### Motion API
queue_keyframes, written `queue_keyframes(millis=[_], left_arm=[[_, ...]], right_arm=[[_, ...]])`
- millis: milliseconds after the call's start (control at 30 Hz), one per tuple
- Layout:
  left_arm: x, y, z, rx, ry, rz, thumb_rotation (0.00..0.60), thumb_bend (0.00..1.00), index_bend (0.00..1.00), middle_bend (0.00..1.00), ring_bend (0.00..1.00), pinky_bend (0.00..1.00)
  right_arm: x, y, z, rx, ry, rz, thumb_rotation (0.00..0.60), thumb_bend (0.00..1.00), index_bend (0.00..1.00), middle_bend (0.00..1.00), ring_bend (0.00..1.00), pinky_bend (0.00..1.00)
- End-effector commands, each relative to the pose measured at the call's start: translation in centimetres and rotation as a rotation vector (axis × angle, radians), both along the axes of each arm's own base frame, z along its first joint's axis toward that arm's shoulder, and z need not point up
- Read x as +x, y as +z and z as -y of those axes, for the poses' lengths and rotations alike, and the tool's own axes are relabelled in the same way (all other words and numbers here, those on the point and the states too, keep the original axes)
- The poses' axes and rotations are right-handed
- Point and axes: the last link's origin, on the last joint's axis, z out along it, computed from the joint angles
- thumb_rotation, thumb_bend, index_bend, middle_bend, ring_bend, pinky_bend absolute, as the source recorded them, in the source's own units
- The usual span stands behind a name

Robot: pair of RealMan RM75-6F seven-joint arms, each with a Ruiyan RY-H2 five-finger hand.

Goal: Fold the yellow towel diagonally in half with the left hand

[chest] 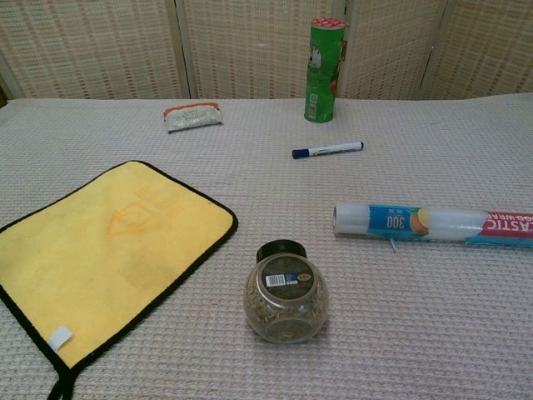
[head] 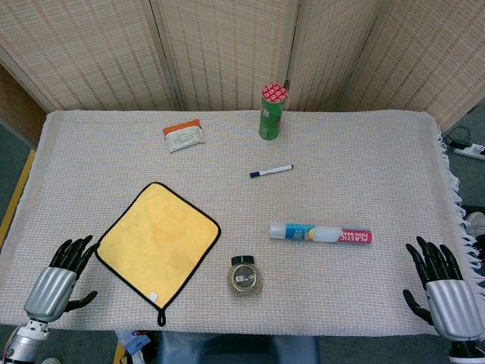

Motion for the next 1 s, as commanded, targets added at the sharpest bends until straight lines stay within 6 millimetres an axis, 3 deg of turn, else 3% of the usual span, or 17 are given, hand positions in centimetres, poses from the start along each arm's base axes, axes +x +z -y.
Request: queue_keyframes(millis=[33,267,400,467,500,600,700,767,1000], left_arm=[[-0.1,0.0,0.0,0.0,0.006,-0.002,0.6,0.23,0.1,0.02,0.04,0.0],[0.2,-0.2,-0.4,0.009,-0.006,0.006,0.6,0.23,0.1,0.03,0.04,0.0],[1.8,-0.7,-1.5,-0.01,-0.09,0.109,0.6,0.23,0.11,0.12,0.1,0.03],[2.8,-1.0,-2.5,-0.042,-0.114,0.194,0.6,0.23,0.17,0.23,0.21,0.18],[3.7,-1.2,-3.3,-0.077,-0.138,0.26,0.6,0.24,0.23,0.35,0.32,0.35],[5.5,-1.9,-5.2,-0.181,-0.168,0.352,0.6,0.26,0.33,0.61,0.62,0.72],[7.5,-2.8,-6.9,-0.187,-0.25,0.327,0.6,0.27,0.38,0.87,0.93,0.97],[8.7,-3.9,-7.8,-0.202,-0.285,0.319,0.6,0.29,0.41,0.99,1.0,1.0],[12.2,-6.9,-11.6,-0.306,-0.293,0.254,0.6,0.35,0.45,1.0,1.0,1.0]], right_arm=[[0.0,0.1,0.3,-0.025,-0.003,-0.02,0.6,0.37,0.0,0.0,0.0,0.0],[0.0,0.1,0.2,-0.004,0.0,0.002,0.6,0.37,0.0,0.0,0.0,0.0],[0.0,0.4,-0.3,-0.005,0.008,0.02,0.6,0.37,0.0,0.0,0.0,0.0],[0.3,0.5,-0.2,-0.005,0.032,0.03,0.6,0.37,0.0,0.0,0.0,0.0],[0.4,0.5,-0.1,-0.005,0.053,0.034,0.6,0.37,0.0,0.0,0.0,0.0],[0.3,0.4,0.0,-0.001,0.062,0.041,0.6,0.37,0.0,0.0,0.0,0.0],[0.1,0.3,0.2,0.015,0.046,0.056,0.6,0.37,0.0,0.0,0.0,0.0],[-0.1,0.3,0.4,0.017,0.035,0.06,0.6,0.37,0.0,0.0,0.0,0.0],[-0.6,0.1,1.3,0.059,0.011,0.07,0.6,0.37,0.0,0.0,0.0,0.0]])
